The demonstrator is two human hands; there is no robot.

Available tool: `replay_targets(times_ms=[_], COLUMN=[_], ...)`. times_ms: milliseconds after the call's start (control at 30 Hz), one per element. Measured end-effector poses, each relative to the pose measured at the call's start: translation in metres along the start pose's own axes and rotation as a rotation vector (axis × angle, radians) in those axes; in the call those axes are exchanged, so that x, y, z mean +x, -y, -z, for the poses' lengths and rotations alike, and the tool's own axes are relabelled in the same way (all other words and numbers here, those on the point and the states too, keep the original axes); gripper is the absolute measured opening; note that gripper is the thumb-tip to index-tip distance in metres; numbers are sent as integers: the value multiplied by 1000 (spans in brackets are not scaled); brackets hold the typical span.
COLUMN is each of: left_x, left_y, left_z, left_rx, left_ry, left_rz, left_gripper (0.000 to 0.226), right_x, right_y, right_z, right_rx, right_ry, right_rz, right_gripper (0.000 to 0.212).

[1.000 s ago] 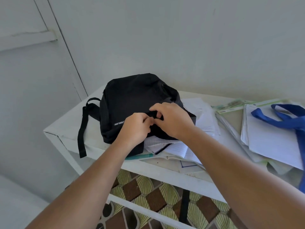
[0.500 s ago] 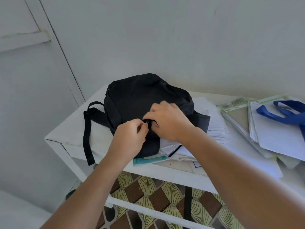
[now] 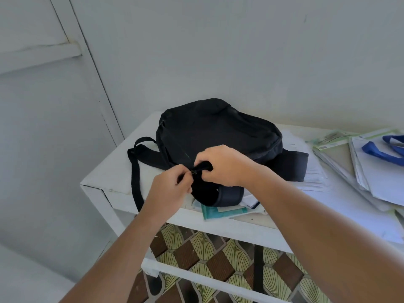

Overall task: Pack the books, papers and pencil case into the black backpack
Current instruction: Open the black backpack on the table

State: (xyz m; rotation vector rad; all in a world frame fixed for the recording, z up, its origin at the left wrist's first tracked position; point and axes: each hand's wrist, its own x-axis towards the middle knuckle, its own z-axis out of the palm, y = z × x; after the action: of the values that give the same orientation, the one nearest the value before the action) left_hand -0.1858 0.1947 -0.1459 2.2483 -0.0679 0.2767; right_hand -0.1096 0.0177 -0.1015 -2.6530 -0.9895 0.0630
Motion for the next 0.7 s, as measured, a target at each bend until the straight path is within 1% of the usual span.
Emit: replay_targets(times_ms=[67,233,333,433,567,700], left_x=[3,24,59,106,155,169], left_y=[15,58,86,107,117,130], left_z=[5,18,25,44,65,60], left_rx=[76,217,382,512,503,436], left_ry=[-20,-54,-37,-20,-60,-72], left_rz=[14,23,-9,7,106,195], left_gripper=[26,29,31,33,35,31], right_x=[0,1,0,1,2,2], right_y=[0,0,-4,-4,-5,-8], right_z=[-6,-17,-21,-26,-31,-34], right_rx=[2,23,34,45,47,68], right_ry=[-3,26,60,69,83,85], right_rz=[-41,-89,-142,-180,-220,-252], right_gripper=[18,24,25,24,25,25])
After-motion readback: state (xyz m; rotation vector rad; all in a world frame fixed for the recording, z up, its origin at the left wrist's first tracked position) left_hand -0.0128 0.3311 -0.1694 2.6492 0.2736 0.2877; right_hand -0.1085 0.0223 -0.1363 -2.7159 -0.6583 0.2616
